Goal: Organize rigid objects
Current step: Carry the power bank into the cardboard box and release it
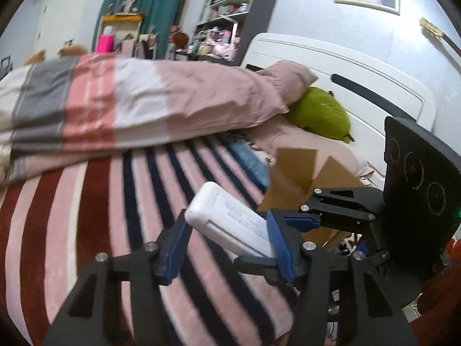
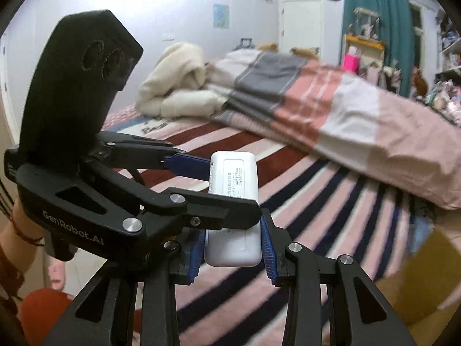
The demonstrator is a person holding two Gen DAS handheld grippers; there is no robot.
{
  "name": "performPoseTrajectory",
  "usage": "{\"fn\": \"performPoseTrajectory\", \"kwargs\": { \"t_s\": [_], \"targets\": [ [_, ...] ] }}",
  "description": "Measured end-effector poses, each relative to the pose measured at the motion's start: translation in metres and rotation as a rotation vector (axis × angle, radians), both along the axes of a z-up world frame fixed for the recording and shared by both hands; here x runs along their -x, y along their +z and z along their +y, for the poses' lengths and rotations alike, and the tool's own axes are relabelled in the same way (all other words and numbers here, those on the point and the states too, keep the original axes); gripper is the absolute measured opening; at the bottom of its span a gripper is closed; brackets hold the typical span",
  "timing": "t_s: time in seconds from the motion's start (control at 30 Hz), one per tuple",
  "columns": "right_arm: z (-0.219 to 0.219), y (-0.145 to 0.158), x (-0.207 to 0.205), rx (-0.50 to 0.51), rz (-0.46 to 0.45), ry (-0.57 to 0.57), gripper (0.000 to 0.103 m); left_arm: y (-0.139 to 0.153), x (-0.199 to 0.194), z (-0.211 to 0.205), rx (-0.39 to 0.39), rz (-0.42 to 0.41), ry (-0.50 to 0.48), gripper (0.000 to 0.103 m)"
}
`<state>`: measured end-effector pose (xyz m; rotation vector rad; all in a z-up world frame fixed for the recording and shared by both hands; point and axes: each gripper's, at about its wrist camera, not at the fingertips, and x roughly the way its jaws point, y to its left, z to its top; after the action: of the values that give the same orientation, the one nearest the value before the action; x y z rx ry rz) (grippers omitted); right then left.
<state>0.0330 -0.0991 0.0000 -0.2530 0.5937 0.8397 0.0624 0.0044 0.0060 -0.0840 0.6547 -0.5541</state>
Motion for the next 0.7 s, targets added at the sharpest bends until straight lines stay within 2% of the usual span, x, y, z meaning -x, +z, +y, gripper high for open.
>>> {"fn": "performPoseTrajectory", "kwargs": {
  "t_s": [0.27, 0.43, 0.63, 0.67, 0.7],
  "targets": [
    [-0.085, 0.013, -0.001, -0.018, -0.013, -0.143, 0.031, 0.019, -0.026, -0.094, -0.068, 0.001, -0.129, 0.045],
    [-0.131, 0.013, -0.012, -0.003, 0.013, -0.234, 0.031, 0.019, -0.045, -0.141, -0.093, 0.037, -0.198, 0.045],
    [-0.161, 0.005, -0.029, 0.035, 0.067, -0.309, 0.031, 0.011, -0.06, -0.179, -0.138, 0.083, -0.23, 0.045],
    [-0.166, 0.003, -0.032, 0.041, 0.077, -0.321, 0.031, 0.009, -0.061, -0.184, -0.151, 0.086, -0.232, 0.049],
    [-0.169, 0.002, -0.034, 0.053, 0.087, -0.33, 0.031, 0.008, -0.061, -0.187, -0.166, 0.086, -0.234, 0.06]
  ]
}}
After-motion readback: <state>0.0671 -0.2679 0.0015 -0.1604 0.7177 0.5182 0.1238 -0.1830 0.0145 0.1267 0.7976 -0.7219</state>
